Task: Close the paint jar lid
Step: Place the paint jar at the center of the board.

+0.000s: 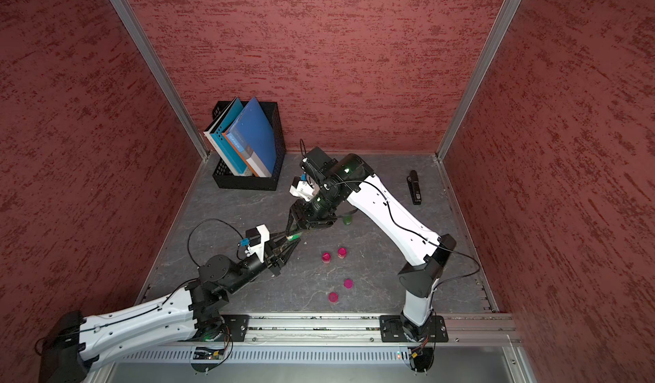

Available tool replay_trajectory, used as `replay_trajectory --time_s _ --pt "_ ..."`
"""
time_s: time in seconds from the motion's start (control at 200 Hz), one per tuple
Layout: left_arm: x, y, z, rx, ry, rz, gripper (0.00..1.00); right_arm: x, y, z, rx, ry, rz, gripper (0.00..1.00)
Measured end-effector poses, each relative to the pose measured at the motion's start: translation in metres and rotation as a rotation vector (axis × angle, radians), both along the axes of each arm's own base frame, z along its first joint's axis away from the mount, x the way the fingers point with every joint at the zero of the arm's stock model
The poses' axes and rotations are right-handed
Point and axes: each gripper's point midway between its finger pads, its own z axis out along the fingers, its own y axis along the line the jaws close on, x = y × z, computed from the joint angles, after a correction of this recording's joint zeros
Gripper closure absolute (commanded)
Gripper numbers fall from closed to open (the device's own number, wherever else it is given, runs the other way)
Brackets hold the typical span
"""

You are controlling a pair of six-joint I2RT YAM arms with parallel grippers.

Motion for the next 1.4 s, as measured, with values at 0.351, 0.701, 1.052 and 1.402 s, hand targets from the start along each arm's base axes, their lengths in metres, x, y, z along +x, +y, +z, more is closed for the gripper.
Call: replay_trajectory --time_s 0.351,0.701,1.052,1.402 --pt "0.0 0.0 0.002 -0.003 -0.002 -0.002 0.79 -0.003 0.006 -0.006 0.019 0.037 0.013 0.55" --pt "0.0 0.0 0.005 -0.009 -0.006 -0.002 0.8 -0.003 0.007 -0.006 0.021 0.041 0.009 0.64" --pt "0.0 0.0 0.004 -0.005 -0.003 -0.001 0.79 -0.002 0.008 -0.008 0.022 0.04 0.01 0.64" --pt "0.001 0.001 0.001 0.004 0.006 0.009 0.63 0.002 0.008 -0.01 0.013 0.019 0.005 0.78"
